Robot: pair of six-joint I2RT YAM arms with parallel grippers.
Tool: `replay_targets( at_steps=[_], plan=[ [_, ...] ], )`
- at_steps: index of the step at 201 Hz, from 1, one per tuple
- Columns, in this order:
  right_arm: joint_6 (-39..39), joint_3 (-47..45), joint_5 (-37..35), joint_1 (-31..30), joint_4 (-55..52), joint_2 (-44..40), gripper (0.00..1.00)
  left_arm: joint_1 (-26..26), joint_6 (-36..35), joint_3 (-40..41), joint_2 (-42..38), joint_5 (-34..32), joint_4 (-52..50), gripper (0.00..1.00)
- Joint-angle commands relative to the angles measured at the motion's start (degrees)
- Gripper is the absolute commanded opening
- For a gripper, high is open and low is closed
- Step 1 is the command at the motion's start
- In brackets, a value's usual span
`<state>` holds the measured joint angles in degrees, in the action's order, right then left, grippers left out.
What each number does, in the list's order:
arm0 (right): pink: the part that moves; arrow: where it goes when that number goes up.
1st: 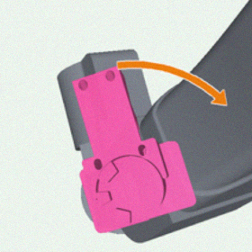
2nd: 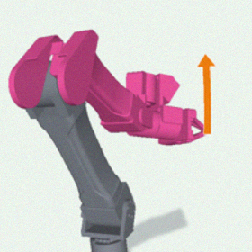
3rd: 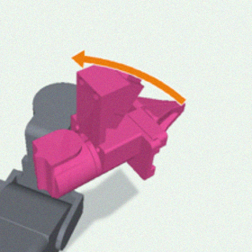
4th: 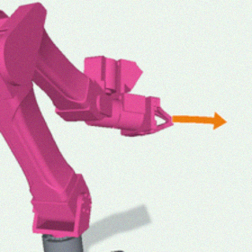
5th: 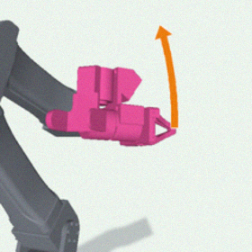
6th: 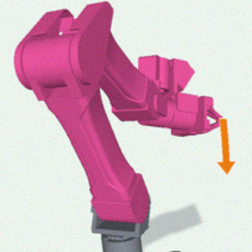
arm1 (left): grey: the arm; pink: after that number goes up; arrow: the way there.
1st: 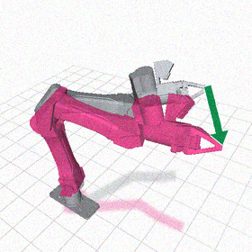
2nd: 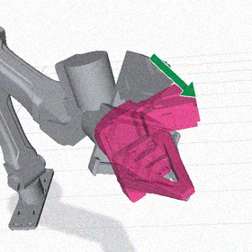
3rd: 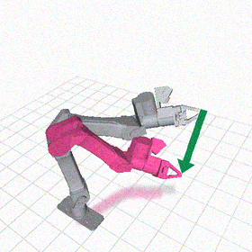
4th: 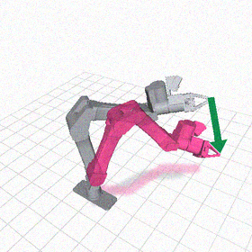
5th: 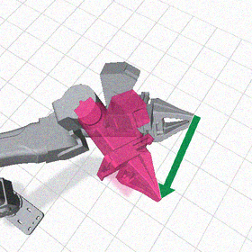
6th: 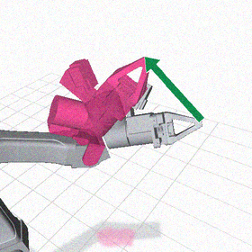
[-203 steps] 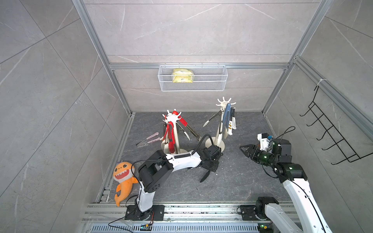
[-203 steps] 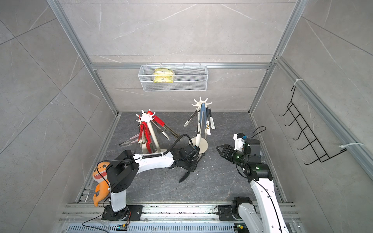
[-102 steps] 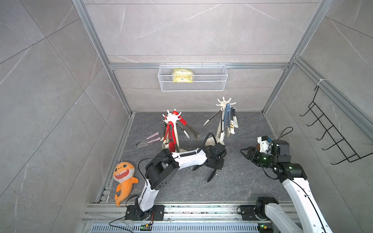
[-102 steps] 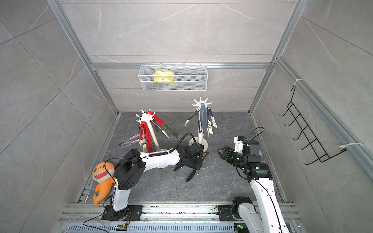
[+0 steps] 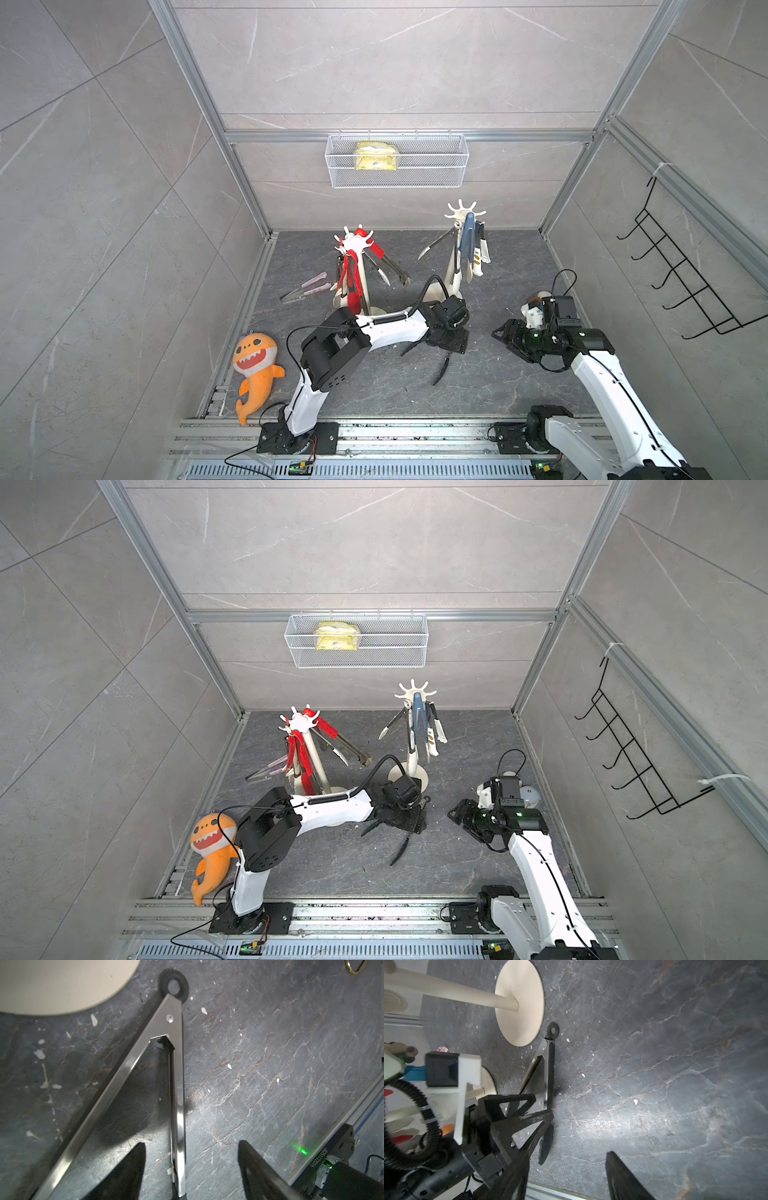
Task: Hang food tongs on kitchen utensil racks
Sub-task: Adjust the food tongs at the center of the board, then pick up the food tongs from the center of the board.
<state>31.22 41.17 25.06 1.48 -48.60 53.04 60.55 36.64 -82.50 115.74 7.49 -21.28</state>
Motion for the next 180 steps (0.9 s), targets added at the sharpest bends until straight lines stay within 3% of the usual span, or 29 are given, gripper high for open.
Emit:
replay_targets(
  at_steps=[1, 64, 135, 180],
  plan=[
    [3.28, -1.56, -1.76, -1.32, -1.39, 0.04, 0.61, 0.18, -2.02, 2.01, -6.2, 0.0, 2.3, 0.79],
    [12.76, -2.8, -7.06, -11.82, 3.15, 3.28, 0.6, 0.2, -8.27, 10.41, -14.21, 0.82, 5.36, 0.82],
    [23.5, -0.75, -15.4, -27.83, 11.88, 14.88, 0.6, 0.18, -17.76, 22.51, -27.56, 1.05, 10.5, 0.85],
    [29.83, 1.5, -19.17, -35.18, 18.34, 23.95, 0.6, 0.18, -19.62, 25.87, -30.22, -0.72, 7.01, 0.85]
  ],
)
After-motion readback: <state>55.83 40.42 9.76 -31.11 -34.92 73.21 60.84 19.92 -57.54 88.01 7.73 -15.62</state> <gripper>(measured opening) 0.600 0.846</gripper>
